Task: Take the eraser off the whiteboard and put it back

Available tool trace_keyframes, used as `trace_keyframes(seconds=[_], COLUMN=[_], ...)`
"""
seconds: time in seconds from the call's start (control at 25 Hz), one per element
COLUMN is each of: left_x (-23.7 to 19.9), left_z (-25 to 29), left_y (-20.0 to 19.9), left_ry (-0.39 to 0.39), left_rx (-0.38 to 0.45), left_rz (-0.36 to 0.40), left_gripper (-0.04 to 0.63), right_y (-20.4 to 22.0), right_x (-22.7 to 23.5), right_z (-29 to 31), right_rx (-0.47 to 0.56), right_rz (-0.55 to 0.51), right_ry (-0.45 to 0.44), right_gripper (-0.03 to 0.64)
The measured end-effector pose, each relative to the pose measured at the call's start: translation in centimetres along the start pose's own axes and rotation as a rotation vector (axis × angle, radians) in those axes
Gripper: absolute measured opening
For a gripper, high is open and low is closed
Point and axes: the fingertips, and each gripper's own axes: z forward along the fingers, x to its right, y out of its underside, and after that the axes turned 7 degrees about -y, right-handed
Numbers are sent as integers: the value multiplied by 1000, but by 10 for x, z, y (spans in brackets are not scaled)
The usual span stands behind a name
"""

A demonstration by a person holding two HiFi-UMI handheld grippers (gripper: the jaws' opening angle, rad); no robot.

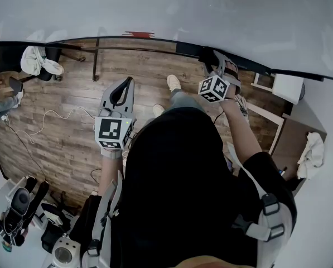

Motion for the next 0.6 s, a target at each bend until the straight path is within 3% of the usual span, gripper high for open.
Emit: trace_keyframes(seconds=[0.16, 0.4, 0.6], left_x=[0, 0, 2], left_z=[-1, -5, -5], left_y=[0, 2, 2], left_ry=[4, -5, -4], left_rx=[36, 8, 32], left_rz=[2, -8, -1], left_gripper=[9, 9, 9], right_y=[-2, 2, 2], right_x=[-2, -4, 2], right_z=[1, 5, 5], right_rx=[-1, -18, -14], right_rz=[-2, -3, -5], right_ry=[-6, -22, 0], right_gripper=[241, 259, 262])
